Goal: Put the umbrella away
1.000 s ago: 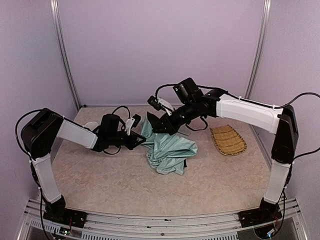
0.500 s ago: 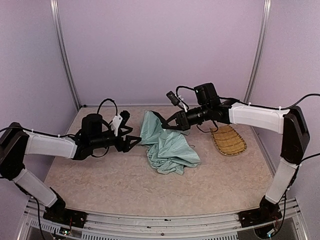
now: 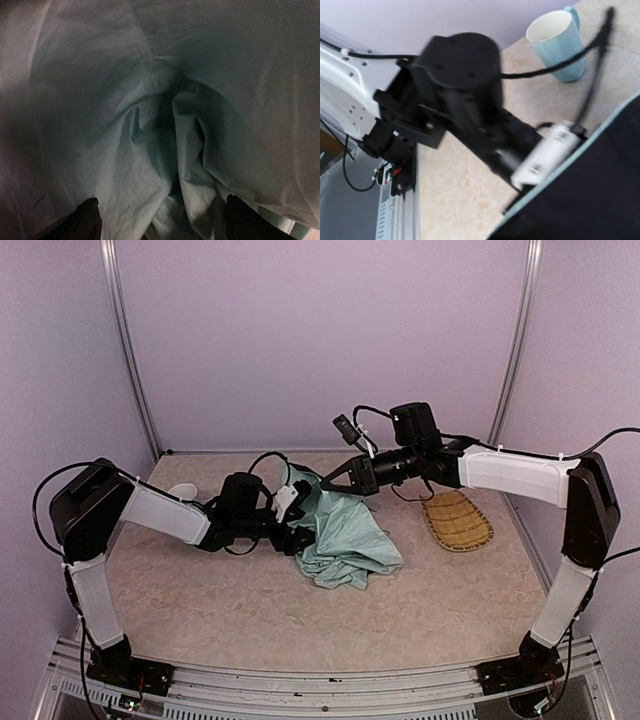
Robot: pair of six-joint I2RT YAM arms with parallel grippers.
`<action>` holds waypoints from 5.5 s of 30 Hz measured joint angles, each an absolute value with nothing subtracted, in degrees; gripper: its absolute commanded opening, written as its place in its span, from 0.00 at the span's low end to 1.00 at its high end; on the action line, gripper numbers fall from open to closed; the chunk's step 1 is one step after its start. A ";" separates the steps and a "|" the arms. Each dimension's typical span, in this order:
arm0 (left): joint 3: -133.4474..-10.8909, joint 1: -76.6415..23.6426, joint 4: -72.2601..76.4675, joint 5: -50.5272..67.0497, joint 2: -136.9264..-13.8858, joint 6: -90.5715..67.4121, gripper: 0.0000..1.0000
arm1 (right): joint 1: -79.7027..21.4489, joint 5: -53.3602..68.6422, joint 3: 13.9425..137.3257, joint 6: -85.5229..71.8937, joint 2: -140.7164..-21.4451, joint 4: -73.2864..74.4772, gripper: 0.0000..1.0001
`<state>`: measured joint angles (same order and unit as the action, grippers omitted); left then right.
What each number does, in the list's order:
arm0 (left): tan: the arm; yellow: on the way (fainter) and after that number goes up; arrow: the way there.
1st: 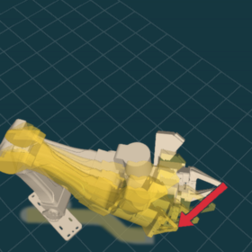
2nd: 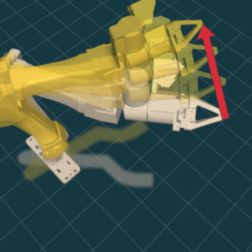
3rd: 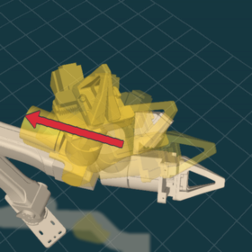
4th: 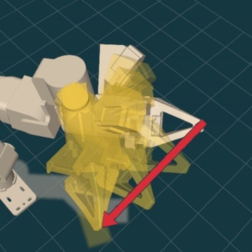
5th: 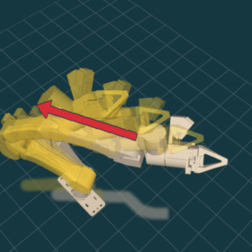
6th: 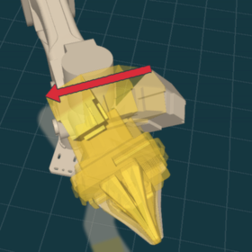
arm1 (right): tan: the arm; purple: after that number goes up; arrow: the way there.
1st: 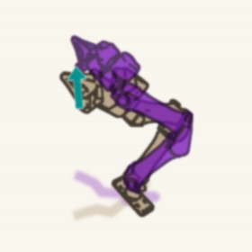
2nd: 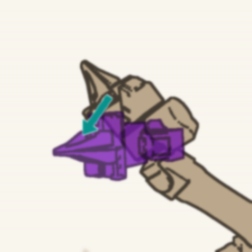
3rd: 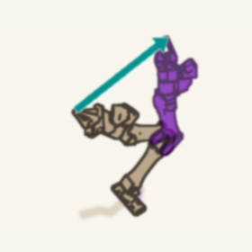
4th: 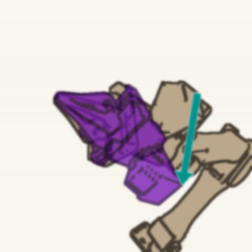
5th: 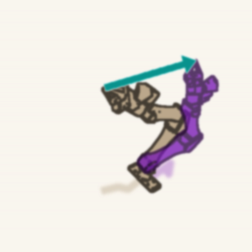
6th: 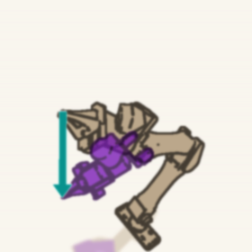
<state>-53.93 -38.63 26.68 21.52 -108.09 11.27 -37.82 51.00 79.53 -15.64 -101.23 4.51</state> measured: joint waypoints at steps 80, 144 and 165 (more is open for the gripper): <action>-70.96 -48.03 14.15 18.31 -108.12 17.72 0.00 | -31.38 34.94 77.95 -24.77 -122.10 -2.02 0.00; -84.38 -33.28 -1.72 29.23 -128.31 4.78 0.69 | -52.12 4.32 79.85 37.78 -117.45 26.44 0.45; -47.37 -45.58 18.98 28.18 -87.18 29.06 0.74 | -43.24 37.82 81.28 29.71 -119.55 38.30 0.33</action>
